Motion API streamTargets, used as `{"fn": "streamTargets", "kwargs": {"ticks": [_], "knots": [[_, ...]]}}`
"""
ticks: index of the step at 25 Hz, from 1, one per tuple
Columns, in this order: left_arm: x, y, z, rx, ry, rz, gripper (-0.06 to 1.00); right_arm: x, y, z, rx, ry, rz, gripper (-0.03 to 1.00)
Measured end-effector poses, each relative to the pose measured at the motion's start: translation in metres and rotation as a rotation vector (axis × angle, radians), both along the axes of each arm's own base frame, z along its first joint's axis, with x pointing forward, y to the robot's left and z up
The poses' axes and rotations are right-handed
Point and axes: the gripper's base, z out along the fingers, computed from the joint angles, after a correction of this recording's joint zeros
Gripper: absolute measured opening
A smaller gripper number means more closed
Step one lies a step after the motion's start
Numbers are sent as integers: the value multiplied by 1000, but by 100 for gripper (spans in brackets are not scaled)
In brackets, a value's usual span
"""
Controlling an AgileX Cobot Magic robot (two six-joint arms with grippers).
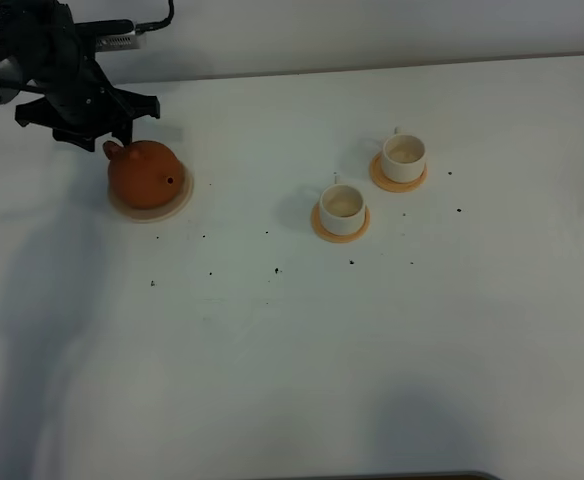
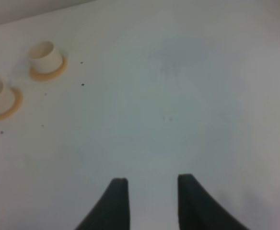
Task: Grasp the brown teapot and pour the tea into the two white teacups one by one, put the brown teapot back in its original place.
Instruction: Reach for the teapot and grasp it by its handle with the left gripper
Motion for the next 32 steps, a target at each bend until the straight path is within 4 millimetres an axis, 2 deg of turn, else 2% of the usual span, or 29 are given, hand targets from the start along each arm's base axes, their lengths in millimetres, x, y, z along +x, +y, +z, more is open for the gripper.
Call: {"fn": "streamTargets", "kwargs": {"ticks": [14,32], "knots": [[-14,8,2,55,151,12,46,0,0,0,0,0,0,24],[-23,10,4,99,249,8,46,0,0,0,0,0,0,24]]}}
